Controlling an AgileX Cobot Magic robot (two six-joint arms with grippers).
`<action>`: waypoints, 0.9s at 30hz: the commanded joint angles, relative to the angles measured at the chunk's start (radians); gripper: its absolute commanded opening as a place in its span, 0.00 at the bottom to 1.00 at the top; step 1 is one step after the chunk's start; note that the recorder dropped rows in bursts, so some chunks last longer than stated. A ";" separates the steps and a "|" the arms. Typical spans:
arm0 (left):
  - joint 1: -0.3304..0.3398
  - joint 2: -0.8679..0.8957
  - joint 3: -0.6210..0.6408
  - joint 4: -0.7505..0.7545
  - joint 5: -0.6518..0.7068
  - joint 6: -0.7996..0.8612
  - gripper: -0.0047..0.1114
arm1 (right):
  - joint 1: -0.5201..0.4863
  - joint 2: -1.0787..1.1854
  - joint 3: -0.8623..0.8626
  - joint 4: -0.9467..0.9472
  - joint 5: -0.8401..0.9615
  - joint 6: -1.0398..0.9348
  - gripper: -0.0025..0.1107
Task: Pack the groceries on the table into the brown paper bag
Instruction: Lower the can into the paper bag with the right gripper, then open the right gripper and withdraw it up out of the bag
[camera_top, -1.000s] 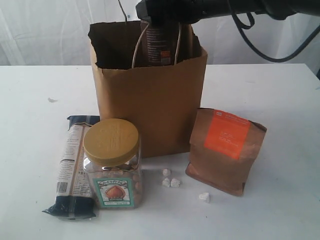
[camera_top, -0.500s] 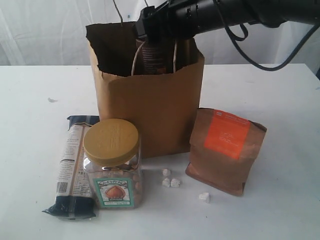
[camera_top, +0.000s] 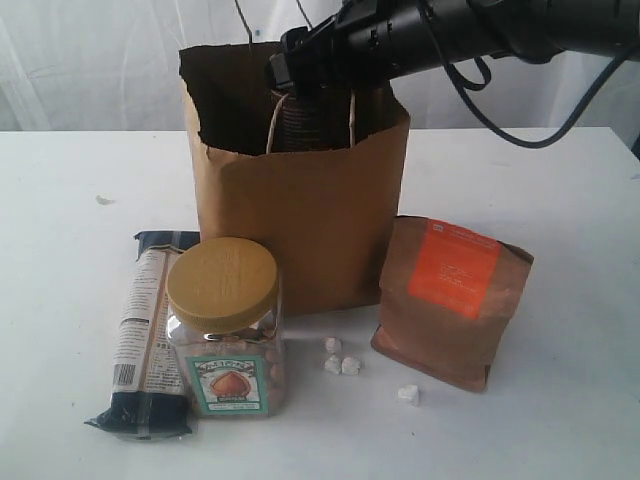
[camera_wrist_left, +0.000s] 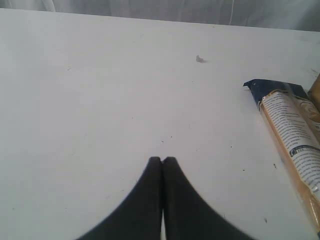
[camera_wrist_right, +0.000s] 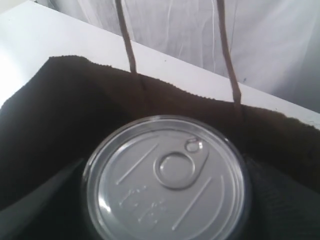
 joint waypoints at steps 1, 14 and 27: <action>0.001 -0.004 0.004 -0.005 0.004 -0.003 0.04 | -0.002 -0.003 -0.002 0.009 -0.005 0.000 0.62; 0.001 -0.004 0.004 -0.005 0.004 -0.003 0.04 | -0.002 -0.003 -0.002 0.009 0.001 0.000 0.77; 0.001 -0.004 0.004 -0.005 0.004 -0.003 0.04 | -0.002 -0.014 -0.002 0.029 0.011 0.013 0.77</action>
